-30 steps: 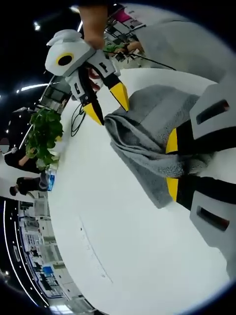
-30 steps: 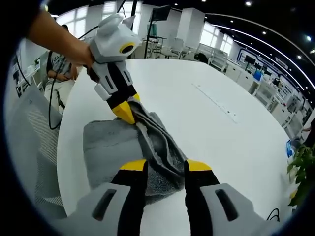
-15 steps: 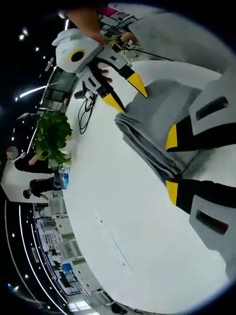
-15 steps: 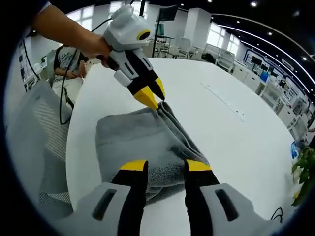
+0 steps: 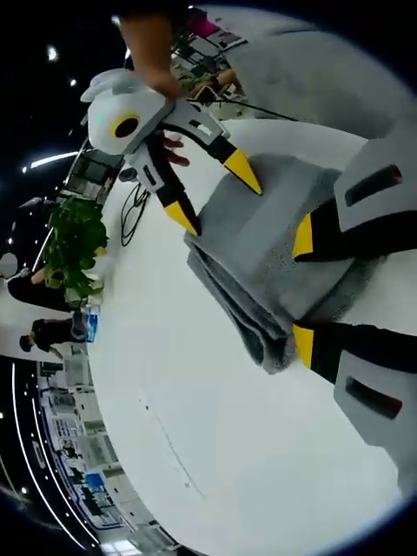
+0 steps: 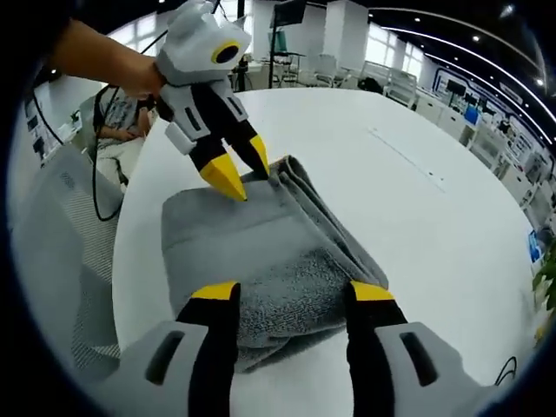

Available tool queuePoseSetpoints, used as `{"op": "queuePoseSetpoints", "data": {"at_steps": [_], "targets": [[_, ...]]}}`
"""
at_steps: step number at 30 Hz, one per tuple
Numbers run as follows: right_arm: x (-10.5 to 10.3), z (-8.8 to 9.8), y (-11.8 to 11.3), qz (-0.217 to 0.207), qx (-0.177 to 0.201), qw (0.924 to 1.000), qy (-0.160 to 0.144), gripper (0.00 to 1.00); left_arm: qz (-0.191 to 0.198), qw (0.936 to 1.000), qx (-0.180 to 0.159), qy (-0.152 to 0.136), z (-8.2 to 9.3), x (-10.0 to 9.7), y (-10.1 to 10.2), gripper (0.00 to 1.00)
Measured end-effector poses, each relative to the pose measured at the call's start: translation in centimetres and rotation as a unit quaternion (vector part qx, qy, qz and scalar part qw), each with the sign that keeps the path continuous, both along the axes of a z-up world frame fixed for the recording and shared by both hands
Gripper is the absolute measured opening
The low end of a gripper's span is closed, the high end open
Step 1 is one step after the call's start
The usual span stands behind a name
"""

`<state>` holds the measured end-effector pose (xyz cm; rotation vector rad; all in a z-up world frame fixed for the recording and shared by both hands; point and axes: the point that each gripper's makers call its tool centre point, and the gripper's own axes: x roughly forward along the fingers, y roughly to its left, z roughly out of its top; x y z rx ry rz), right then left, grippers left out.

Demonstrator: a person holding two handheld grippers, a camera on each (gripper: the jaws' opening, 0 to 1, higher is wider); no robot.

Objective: Fold the towel on the table until its edges align and the towel forms a compact rectangular stack.

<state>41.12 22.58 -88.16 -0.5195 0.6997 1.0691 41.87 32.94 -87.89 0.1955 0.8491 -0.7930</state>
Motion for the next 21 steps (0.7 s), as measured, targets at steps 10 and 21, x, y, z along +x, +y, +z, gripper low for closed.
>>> {"op": "queuePoseSetpoints", "data": {"at_steps": [10,21], "targets": [[0.2,-1.0,-0.2,0.006,0.002,1.0000,0.005,0.52,0.006,0.9997,0.022,0.005,-1.4,0.4,0.2,0.09],[0.6,-0.3,-0.9,0.013,0.001,0.9999,-0.003,0.58,0.012,0.9996,0.024,-0.002,-1.1,0.4,0.3,0.06]]}}
